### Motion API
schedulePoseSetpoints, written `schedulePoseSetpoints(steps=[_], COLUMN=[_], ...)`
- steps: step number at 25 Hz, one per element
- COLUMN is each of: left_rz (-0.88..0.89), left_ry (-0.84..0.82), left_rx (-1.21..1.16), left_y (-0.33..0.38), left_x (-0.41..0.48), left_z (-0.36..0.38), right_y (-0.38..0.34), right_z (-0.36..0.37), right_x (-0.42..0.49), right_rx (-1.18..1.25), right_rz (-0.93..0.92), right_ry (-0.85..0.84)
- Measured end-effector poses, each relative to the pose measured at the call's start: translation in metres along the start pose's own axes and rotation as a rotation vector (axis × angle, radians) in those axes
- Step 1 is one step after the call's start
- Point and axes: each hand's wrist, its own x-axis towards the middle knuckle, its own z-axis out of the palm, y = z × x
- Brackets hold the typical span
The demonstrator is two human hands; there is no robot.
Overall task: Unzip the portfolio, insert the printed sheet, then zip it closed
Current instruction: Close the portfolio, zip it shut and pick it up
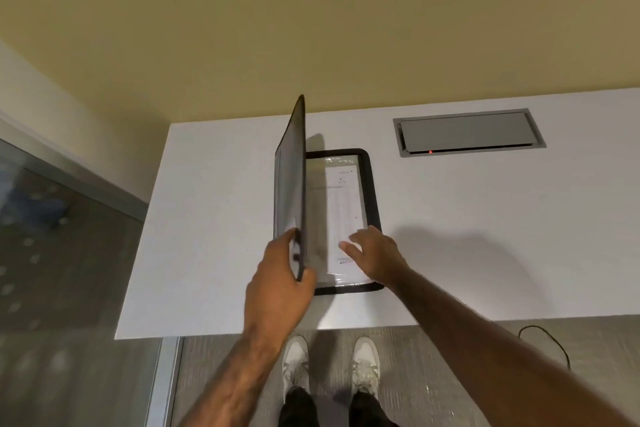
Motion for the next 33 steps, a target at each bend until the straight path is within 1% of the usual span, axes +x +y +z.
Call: schedulePoseSetpoints(steps=[3, 5, 6, 8, 10, 13, 15, 17, 21, 25, 27, 30, 31, 33], left_rz=[0.094, 0.144, 0.162, 0.184, 0.224, 0.323, 0.326, 0.248, 0.031, -0.074, -0.101, -0.081, -0.067, -0.044], left_ry=[-0.034, -0.089, -0.113, -0.156, -0.234, -0.396, -0.432, -0.389, -0.278, -0.277, -0.282, -0.320, -0.331, -0.340], left_rx=[0.152, 0.296, 0.366, 0.465, 0.511, 0.506, 0.488, 0.488, 0.528, 0.566, 0.548, 0.529, 0.527, 0.520], left_y=[0.014, 0.020, 0.023, 0.024, 0.018, -0.005, -0.030, -0.059, -0.108, -0.131, -0.139, -0.149, -0.153, -0.160], left_x=[-0.003, 0.004, 0.008, 0.014, 0.020, 0.027, 0.031, 0.033, 0.031, 0.031, 0.031, 0.029, 0.027, 0.026], left_z=[0.050, 0.079, 0.092, 0.112, 0.125, 0.125, 0.115, 0.101, 0.070, 0.049, 0.040, 0.032, 0.029, 0.026], right_y=[-0.017, -0.016, -0.012, -0.005, 0.004, 0.017, 0.022, 0.024, 0.029, 0.033, 0.033, 0.033, 0.030, 0.021], right_z=[-0.029, -0.046, -0.054, -0.063, -0.061, -0.051, -0.046, -0.042, -0.035, -0.026, -0.022, -0.016, -0.013, -0.002], right_x=[-0.004, -0.002, -0.001, 0.000, 0.002, 0.005, 0.007, 0.010, 0.015, 0.017, 0.016, 0.009, 0.004, -0.011], right_rx=[0.529, 0.811, 0.887, 0.946, 0.880, 0.792, 0.771, 0.769, 0.727, 0.703, 0.582, 0.217, 0.139, 0.092], right_rz=[0.156, 0.230, 0.265, 0.313, 0.305, 0.302, 0.351, 0.394, 0.427, 0.412, 0.398, 0.423, 0.441, 0.424], right_ry=[-0.060, -0.091, -0.089, -0.076, -0.031, 0.018, 0.011, 0.021, 0.002, -0.023, 0.004, 0.043, 0.061, 0.154])
